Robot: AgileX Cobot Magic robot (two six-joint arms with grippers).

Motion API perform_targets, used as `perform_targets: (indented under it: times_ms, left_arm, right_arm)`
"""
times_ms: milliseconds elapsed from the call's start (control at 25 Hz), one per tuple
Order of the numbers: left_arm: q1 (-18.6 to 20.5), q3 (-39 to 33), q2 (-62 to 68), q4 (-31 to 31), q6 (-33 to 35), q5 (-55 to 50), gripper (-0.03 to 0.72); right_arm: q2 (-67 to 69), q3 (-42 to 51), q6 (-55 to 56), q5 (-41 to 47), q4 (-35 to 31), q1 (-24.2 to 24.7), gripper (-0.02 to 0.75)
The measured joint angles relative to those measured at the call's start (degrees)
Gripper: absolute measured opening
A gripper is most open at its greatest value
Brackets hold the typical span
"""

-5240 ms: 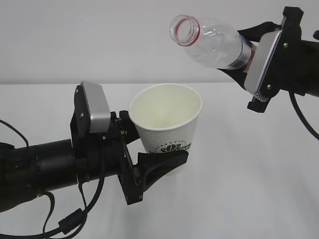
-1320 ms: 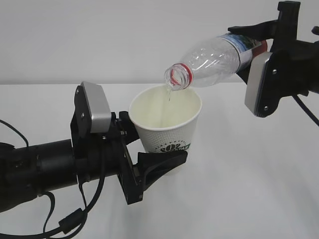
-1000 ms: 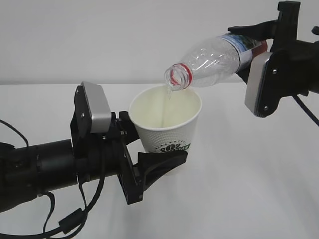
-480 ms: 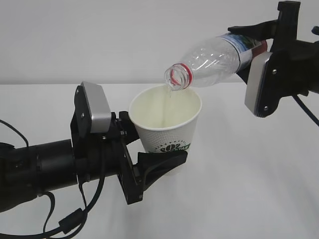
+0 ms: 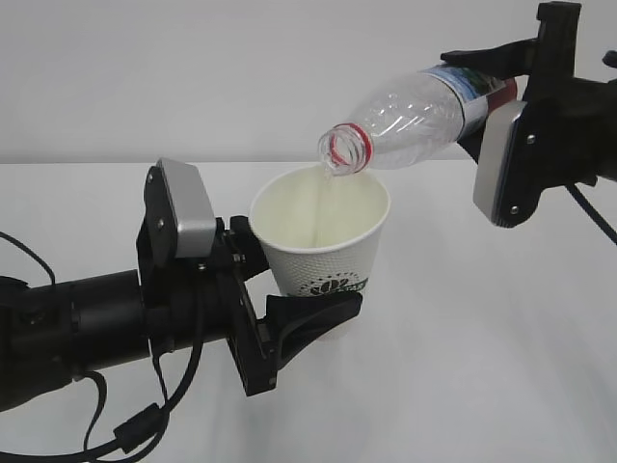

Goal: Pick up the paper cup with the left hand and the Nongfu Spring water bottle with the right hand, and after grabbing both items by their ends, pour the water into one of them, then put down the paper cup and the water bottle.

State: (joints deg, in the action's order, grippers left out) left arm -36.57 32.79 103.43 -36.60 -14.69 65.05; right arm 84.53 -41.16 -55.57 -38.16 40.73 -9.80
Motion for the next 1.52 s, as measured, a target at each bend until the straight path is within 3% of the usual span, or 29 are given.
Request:
perform_targets:
  times_ms: [1200,1520]
  left_arm:
    - [0.0,0.0,0.0,-0.1,0.0,-0.1,0.554]
    - [0.0,0.0,0.0,-4.6,-1.2,-0.8,0.554]
  right_arm:
    - [-0.1,0.0,-1.6,0.0,0.0,0.0,0.449]
    - [-0.1,0.0,-1.6,0.0,0.0,0.0,0.449]
